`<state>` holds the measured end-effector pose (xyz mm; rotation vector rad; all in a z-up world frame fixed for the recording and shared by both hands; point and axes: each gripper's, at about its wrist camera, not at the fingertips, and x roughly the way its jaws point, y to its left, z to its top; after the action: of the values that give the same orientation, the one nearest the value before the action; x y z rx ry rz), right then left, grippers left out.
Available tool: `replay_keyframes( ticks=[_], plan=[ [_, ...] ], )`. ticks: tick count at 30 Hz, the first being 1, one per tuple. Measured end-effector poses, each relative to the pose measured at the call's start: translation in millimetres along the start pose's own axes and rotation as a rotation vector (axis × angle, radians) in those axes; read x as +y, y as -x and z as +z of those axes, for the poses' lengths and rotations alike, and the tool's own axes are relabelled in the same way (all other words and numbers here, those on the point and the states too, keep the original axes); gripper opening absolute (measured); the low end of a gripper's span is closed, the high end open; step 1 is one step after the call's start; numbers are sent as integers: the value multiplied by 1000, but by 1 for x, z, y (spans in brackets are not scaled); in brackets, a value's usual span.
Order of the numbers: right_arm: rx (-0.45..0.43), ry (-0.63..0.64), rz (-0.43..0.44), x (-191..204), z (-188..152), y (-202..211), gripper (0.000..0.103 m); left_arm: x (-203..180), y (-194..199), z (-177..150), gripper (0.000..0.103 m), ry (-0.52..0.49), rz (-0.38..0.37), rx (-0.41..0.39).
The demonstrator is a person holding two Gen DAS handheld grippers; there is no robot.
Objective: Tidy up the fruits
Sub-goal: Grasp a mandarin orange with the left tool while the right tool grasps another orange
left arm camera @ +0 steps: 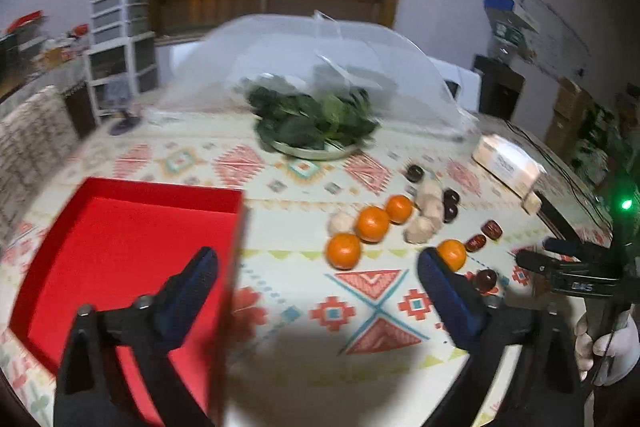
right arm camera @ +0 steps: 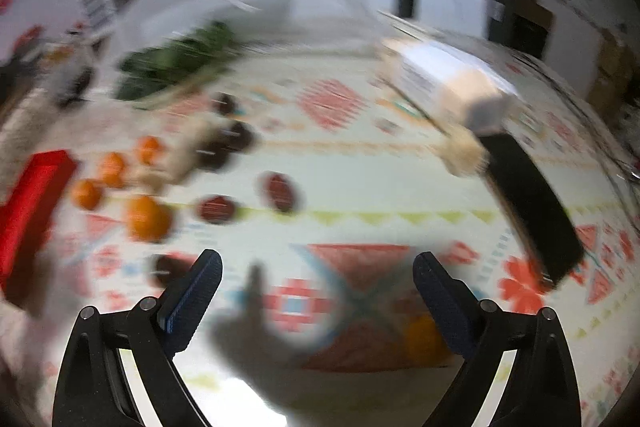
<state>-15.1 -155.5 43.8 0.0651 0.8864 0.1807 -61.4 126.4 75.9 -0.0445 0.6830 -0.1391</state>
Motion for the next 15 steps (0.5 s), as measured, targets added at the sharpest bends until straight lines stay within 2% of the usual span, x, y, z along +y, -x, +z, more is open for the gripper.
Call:
replay_keyframes(
  ticks=[1, 3, 8, 11, 15],
  plan=[
    [-6, 7, 62, 6, 2, 0, 96, -3, -11, 0, 82, -9, -10, 30],
    [0, 36, 160, 23, 8, -6, 84, -7, -31, 0, 60, -11, -46, 90],
    [28, 158, 240, 68, 15, -31, 72, -14, -60, -2, 58, -24, -56, 147],
    [57, 189, 262, 80, 17, -46, 71, -15, -75, -3, 58, -32, -51, 179],
    [95, 196, 273, 82, 16, -60, 64, -16, -93, -2, 58, -33, -48, 217]
  ],
)
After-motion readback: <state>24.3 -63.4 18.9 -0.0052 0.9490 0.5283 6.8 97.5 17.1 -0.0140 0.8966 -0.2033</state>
